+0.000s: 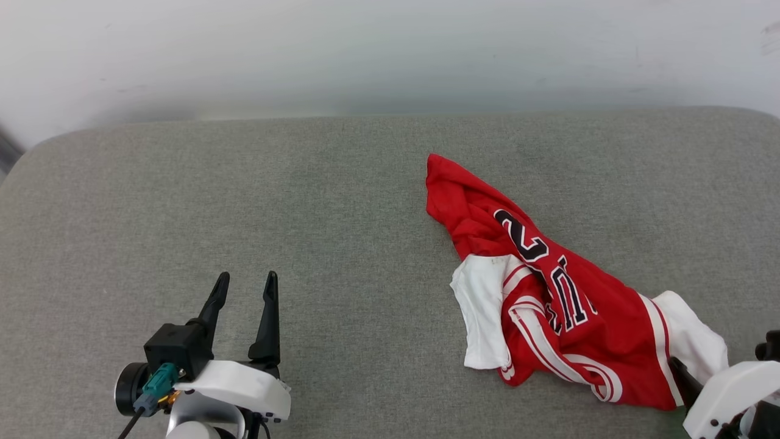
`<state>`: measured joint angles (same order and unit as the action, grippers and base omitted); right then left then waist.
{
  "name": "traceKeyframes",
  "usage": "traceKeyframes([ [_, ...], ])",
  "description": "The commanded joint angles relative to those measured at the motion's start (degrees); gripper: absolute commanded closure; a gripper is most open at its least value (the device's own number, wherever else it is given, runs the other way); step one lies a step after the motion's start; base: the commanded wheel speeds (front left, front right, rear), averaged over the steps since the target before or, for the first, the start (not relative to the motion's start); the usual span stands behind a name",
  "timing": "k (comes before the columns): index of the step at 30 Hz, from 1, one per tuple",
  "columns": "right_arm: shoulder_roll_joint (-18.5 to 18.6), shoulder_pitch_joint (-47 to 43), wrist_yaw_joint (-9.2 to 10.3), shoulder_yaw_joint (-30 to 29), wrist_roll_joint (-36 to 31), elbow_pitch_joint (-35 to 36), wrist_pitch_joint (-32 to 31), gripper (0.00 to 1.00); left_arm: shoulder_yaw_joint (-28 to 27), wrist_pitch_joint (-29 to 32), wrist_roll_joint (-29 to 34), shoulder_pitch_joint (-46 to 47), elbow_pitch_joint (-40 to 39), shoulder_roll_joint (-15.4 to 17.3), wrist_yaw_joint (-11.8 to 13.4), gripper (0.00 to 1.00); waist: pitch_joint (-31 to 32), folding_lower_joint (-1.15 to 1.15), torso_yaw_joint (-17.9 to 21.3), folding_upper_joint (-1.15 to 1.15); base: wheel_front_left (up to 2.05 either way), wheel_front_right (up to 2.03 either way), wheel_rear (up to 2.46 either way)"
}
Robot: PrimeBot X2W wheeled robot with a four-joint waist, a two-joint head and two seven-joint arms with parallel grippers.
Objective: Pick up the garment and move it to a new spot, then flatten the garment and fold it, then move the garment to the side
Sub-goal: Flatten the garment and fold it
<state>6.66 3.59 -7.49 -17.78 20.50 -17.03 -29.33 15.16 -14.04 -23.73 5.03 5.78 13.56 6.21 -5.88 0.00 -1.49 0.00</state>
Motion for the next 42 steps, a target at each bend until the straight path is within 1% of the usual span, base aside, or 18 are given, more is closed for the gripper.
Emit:
traceKeyframes([
  [1,-0.28,0.95,0.0,0.91,-0.66,0.85,2.52,0.0,0.08,0.2,-0.15,-0.63,-0.17,0.21,0.28,0.0,0.2,0.0,-0.05,0.0,0.0,0.0,0.0],
  [8,-0.07,0.08,0.0,2.54,-3.02,6.55,14.91,0.0,0.08,0.68,-0.5,-1.92,-0.35,0.68,0.93,0.0,2.26,0.0,-0.24,0.0,0.0,0.0,0.0],
  [12,-0.22,-0.93,0.0,4.26,-4.57,10.54,20.12,0.0,-0.07,1.29,-0.67,-2.84,-0.47,1.16,1.35,0.0,3.86,0.0,-0.09,0.0,0.0,0.0,0.0],
  [17,-1.11,-3.4,0.0,8.1,-6.62,16.36,22.17,0.0,0.05,2.23,-0.33,-4.34,-1.05,1.68,2.38,0.0,5.83,0.0,0.14,0.0,0.0,0.0,0.0],
  [21,-1.7,-6.06,0.01,10.9,-7.69,20.82,21.45,0.0,0.5,3.95,-0.18,-4.65,-1.8,2.04,2.95,0.0,6.44,0.0,0.54,0.0,0.0,0.0,0.0],
  [23,-2.22,-7.29,0.01,11.95,-7.55,22.83,20.94,0.0,1.1,5.61,-0.2,-3.93,-2.31,2.23,2.76,0.0,6.53,0.0,0.74,0.0,0.0,0.0,0.0],
  [28,-2.99,-9.66,0.01,13.03,-8.13,26.82,19.35,0.0,4.45,11.71,-0.72,0.76,-3.54,1.49,0.6,0.0,5.63,0.0,1.33,0.0,0.0,0.0,0.0],
  [33,-3.43,-8.86,0.01,13.74,-8.1,29.22,18.64,0.0,9.68,17.79,-0.51,8.13,-3.56,-0.97,-2.71,0.0,2.68,0.0,2.51,0.0,0.0,0.0,0.0],
  [38,-3.71,-7.6,0.01,13.39,-7.97,30.11,18.7,0.0,15.41,23.81,-0.93,14.39,-1.11,-4.49,-6.39,0.0,-0.58,0.0,3.64,0.0,0.0,0.0,0.0],
  [42,-3.81,-6.54,0.01,13.26,-7.72,30.2,18.92,0.0,19.03,28.66,-1.48,18.27,2.49,-5.93,-9.39,0.0,-3.0,0.0,4.56,0.0,0.0,0.0,0.0],
])
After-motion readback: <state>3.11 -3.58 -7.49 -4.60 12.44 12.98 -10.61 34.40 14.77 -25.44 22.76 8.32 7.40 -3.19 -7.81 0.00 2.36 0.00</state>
